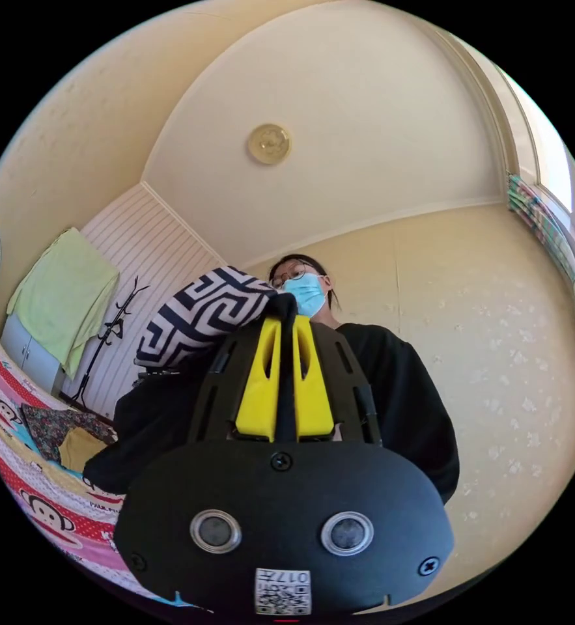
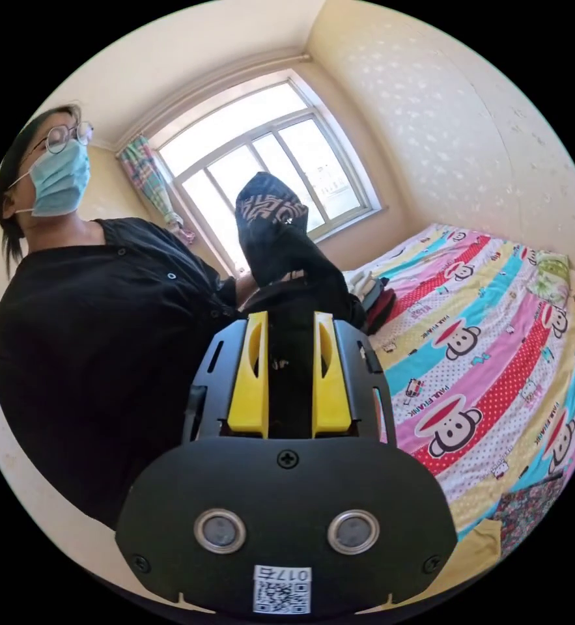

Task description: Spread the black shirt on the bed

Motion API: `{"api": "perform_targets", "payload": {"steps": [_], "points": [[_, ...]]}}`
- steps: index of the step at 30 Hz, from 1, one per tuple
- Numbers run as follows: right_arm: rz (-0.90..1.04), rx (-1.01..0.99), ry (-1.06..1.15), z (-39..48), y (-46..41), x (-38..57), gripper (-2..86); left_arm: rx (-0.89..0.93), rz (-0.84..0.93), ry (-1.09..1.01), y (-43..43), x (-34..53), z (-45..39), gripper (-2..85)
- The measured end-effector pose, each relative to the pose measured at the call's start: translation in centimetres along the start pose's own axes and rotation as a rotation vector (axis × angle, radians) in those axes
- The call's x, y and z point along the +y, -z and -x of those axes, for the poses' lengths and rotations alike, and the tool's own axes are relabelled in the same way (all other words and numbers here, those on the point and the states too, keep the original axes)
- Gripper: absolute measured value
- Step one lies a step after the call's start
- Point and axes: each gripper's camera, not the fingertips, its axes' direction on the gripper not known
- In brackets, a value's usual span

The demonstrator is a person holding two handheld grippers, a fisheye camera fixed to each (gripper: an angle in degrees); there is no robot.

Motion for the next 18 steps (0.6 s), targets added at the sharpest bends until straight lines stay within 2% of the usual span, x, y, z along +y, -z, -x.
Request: {"api": "perform_targets", "payload": {"steps": [5, 9, 14, 18], "points": [[-0.098, 0.007, 0.015, -0.3, -0.1, -1.1, 14.4, 0.095, -0.027, 0.013, -0.3, -0.7, 2.3, 1.5], [-0.071, -0.178, 0.031, -2.2, -5.6, -2.7, 18.4, 0.098, -0.009, 0.08, -0.7, -0.6, 4.4, 1.4], [-0.044, -0.219, 0.054, -3.2, -11.4, -3.6, 23.3, 0.233, -0.106, 0.096, -0.2, -0.5, 6.1, 1.4], [-0.113, -0.396, 0.085, -3.2, -13.6, -3.9, 21.1, 0.256, -0.198, 0.072, 1.4, -0.6, 6.1, 1.2]]}}
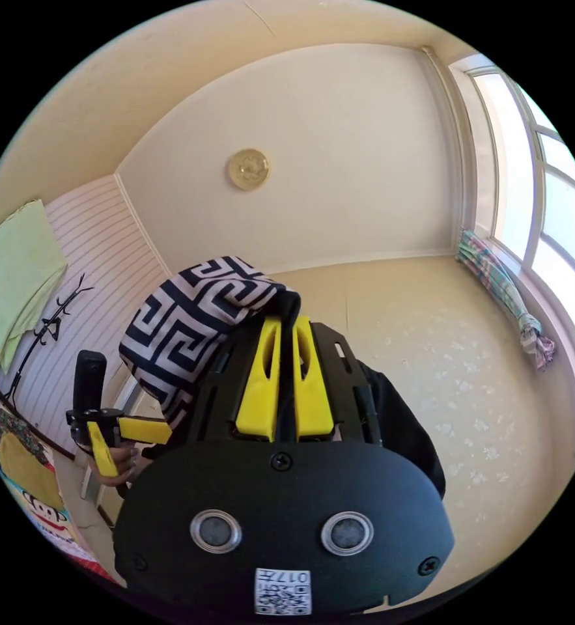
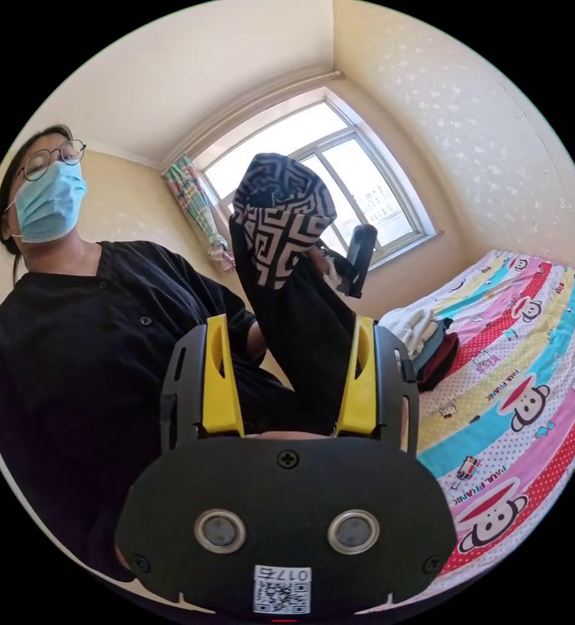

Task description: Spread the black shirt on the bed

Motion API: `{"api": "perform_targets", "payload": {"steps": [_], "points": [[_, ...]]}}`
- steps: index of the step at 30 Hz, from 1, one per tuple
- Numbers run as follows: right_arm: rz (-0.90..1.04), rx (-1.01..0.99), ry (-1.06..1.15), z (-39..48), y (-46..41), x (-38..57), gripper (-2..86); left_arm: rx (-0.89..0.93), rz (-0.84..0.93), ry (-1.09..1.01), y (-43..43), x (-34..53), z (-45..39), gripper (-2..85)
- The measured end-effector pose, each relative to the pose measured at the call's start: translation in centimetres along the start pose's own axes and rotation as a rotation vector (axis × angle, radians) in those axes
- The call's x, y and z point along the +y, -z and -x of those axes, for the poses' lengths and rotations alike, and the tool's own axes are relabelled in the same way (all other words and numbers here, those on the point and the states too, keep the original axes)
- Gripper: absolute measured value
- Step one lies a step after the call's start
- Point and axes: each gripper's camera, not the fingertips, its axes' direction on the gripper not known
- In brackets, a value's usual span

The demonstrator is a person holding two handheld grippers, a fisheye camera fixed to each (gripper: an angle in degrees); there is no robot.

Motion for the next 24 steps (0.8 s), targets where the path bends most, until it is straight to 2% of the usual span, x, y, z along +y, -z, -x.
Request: {"api": "perform_targets", "payload": {"steps": [3, 7, 9, 11, 14, 18, 24], "points": [[-0.05, -0.12, -0.047, -1.6, -0.3, 0.2, 16.0, -0.025, -0.056, -0.015, 1.1, 0.0, -0.4, 1.2], [-0.11, -0.069, -0.152, -3.3, -0.8, 1.3, 12.3, 0.033, -0.151, -0.004, 2.6, 0.5, 0.3, 1.2], [-0.185, -0.202, -0.158, -3.8, -0.3, 2.3, 5.7, 0.022, -0.199, -0.004, 3.3, 0.7, 0.5, 1.3], [-0.167, -0.276, -0.174, -4.1, 0.1, 2.5, 3.7, 0.001, -0.24, 0.02, 4.0, 1.1, 0.7, 1.4], [-0.22, -0.315, -0.09, -2.7, 1.9, 2.7, 2.4, -0.075, -0.317, 0.149, 5.4, 2.1, 1.9, 1.7], [-0.441, -0.513, 0.101, -0.9, 5.7, 2.8, 1.7, -0.257, -0.416, 0.387, 7.6, 5.2, 3.6, 2.8], [-0.403, -0.416, 0.196, 1.9, 8.3, 1.1, 1.5, -0.378, -0.299, 0.602, 7.5, 9.0, 5.8, 6.4]]}}
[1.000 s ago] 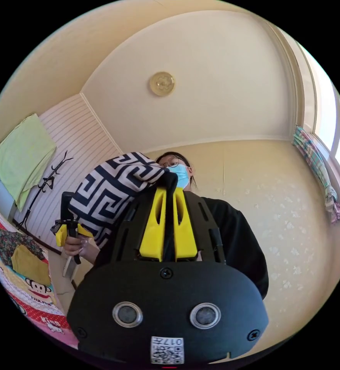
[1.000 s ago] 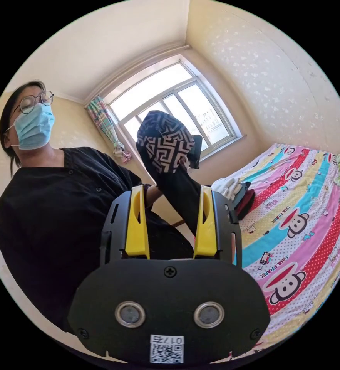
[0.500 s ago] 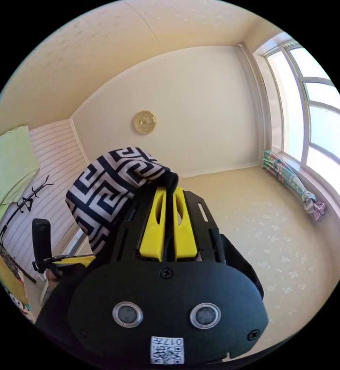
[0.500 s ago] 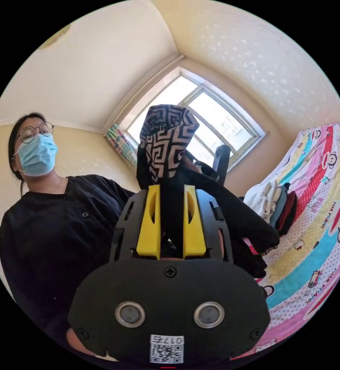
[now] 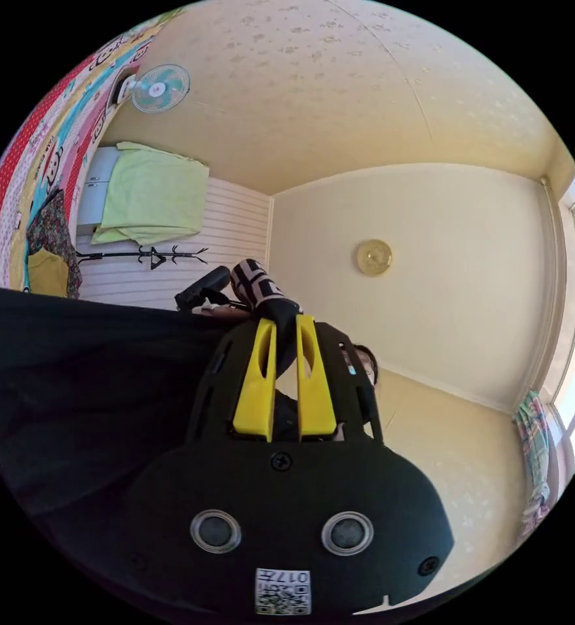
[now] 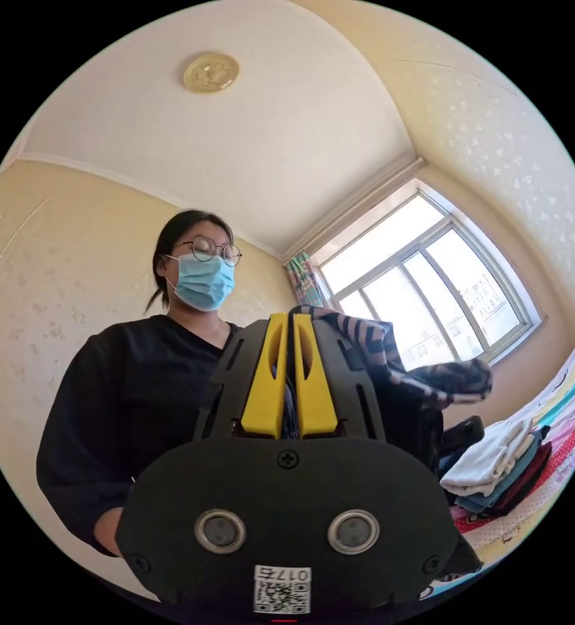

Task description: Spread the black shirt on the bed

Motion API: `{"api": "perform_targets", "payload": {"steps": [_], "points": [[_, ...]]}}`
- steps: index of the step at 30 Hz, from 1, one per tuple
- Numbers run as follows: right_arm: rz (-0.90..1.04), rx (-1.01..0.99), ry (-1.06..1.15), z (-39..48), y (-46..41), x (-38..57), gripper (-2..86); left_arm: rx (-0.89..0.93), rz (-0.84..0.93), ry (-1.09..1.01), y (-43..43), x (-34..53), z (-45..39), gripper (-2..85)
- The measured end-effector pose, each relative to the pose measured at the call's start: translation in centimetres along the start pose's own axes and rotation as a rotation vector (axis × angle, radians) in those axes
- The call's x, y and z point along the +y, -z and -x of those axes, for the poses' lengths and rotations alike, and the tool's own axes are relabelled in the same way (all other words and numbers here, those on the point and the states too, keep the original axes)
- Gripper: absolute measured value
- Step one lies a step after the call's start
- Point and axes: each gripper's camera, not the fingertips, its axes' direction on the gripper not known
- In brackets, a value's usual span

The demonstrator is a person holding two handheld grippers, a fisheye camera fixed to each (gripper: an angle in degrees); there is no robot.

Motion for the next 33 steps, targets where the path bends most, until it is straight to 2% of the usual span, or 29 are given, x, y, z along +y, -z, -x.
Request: {"api": "perform_targets", "payload": {"steps": [2, 4, 7, 14, 21, 26, 29, 31, 33], "points": [[-0.002, 0.004, 0.024, 0.8, 0.4, -0.5, 1.4, -0.093, 0.027, -0.008, 0.1, 0.8, -0.3, 9.6], [-0.022, -0.005, 0.04, 1.4, 1.1, -0.9, 1.3, -0.342, 0.06, 0.0, 0.2, 2.0, -1.4, 13.7], [-0.058, 0.01, 0.064, 2.4, 2.2, -1.2, 1.2, -0.591, 0.108, 0.004, -0.6, 3.5, -2.5, 18.6], [-0.081, -0.005, 0.101, 4.0, 2.7, -2.7, 1.0, -0.574, 0.139, -0.138, -2.2, 6.6, -2.9, 19.4], [-0.049, -0.114, 0.165, 5.3, 0.4, -6.5, 0.9, -0.776, 0.225, -0.279, -4.9, 9.1, -3.3, 19.5], [-0.023, -0.14, 0.169, 5.4, -1.5, -8.4, 1.0, -0.809, 0.27, -0.345, -7.1, 9.0, -3.3, 15.2], [-0.002, -0.092, 0.153, 5.8, -1.3, -8.8, 1.2, -0.708, 0.151, -0.528, -7.1, 10.9, -6.3, 3.8], [0.009, -0.016, 0.142, 6.5, -0.4, -8.4, 1.2, -0.617, 0.015, -0.66, -5.7, 13.1, -9.9, 1.8], [0.016, 0.116, 0.089, 7.4, 1.8, -7.4, 1.2, -0.665, -0.024, -0.733, -5.4, 14.8, -12.8, 0.8]]}}
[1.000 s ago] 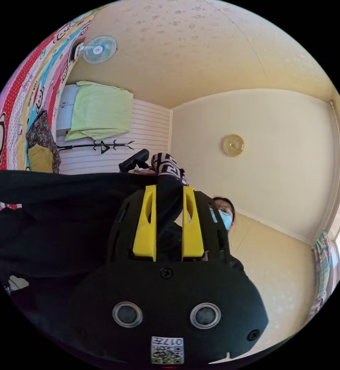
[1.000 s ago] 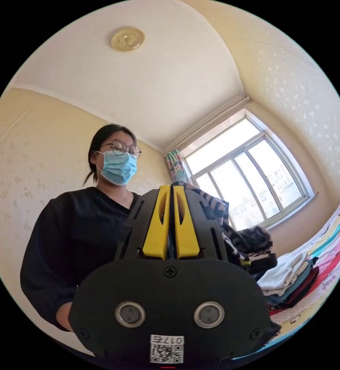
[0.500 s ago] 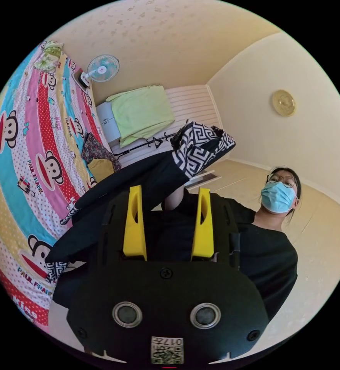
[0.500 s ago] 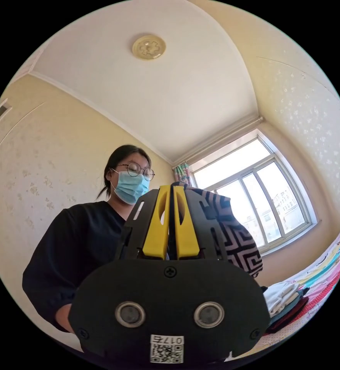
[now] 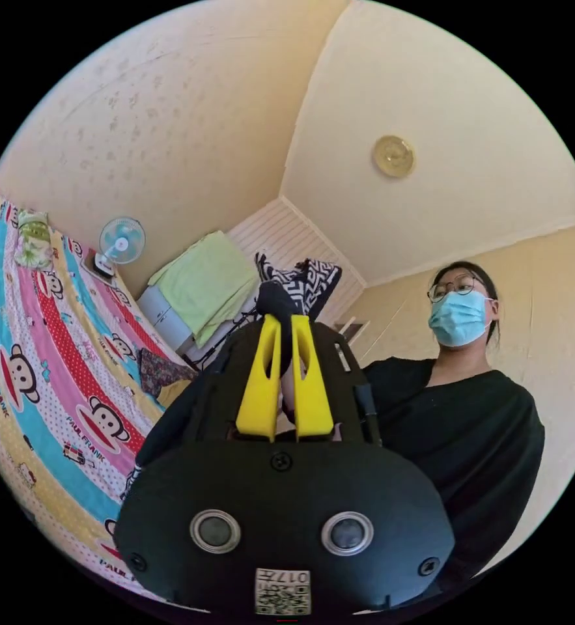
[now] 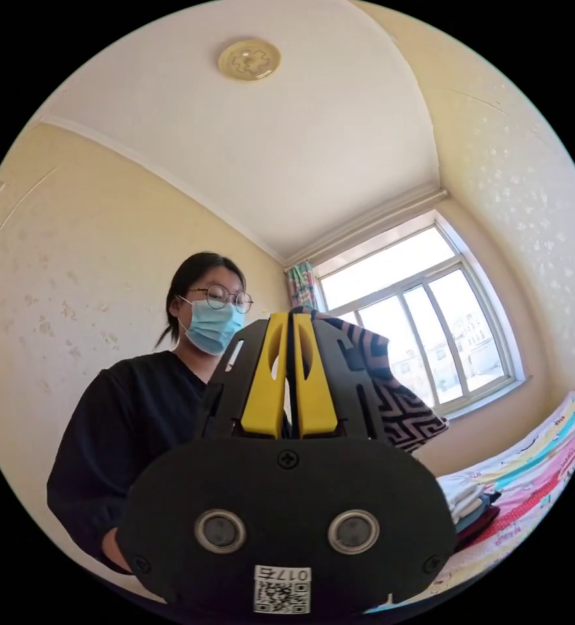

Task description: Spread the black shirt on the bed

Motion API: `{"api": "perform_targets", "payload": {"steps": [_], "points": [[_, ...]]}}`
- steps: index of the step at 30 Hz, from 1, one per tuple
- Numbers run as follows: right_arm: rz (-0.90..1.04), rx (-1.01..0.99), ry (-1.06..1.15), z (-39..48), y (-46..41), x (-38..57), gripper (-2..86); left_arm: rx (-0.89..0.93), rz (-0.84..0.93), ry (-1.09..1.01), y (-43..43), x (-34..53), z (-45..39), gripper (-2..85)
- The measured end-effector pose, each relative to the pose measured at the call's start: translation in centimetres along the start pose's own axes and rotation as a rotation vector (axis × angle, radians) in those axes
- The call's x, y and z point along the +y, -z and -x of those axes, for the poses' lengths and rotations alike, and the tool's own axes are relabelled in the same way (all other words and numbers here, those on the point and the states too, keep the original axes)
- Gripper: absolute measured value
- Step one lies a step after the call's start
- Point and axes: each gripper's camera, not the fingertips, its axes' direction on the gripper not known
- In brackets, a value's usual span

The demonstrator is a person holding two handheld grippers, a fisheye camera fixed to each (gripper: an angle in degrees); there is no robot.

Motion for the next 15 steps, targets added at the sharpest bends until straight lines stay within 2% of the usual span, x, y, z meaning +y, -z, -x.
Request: {"api": "perform_targets", "payload": {"steps": [4, 6, 8, 11, 15], "points": [[0.033, 0.252, -0.134, 1.2, 3.9, 2.8, 1.3, -0.211, -0.044, -0.094, 3.4, -1.0, -5.5, 0.0], [0.08, 0.434, -0.21, 2.3, 5.8, 5.0, 1.4, -0.259, -0.059, -0.103, 4.3, -1.1, -6.8, -0.1], [0.102, 0.528, -0.244, 3.1, 6.6, 6.3, 1.3, -0.297, -0.032, -0.093, 4.5, -1.0, -7.5, -0.1], [0.127, 0.593, -0.238, 4.7, 6.6, 6.6, 1.2, -0.324, -0.018, -0.096, 4.4, -0.9, -8.7, 0.0], [0.18, 0.547, -0.116, 7.1, 5.3, 3.2, 1.1, -0.275, -0.01, -0.155, 4.0, -2.0, -11.8, 0.0]]}}
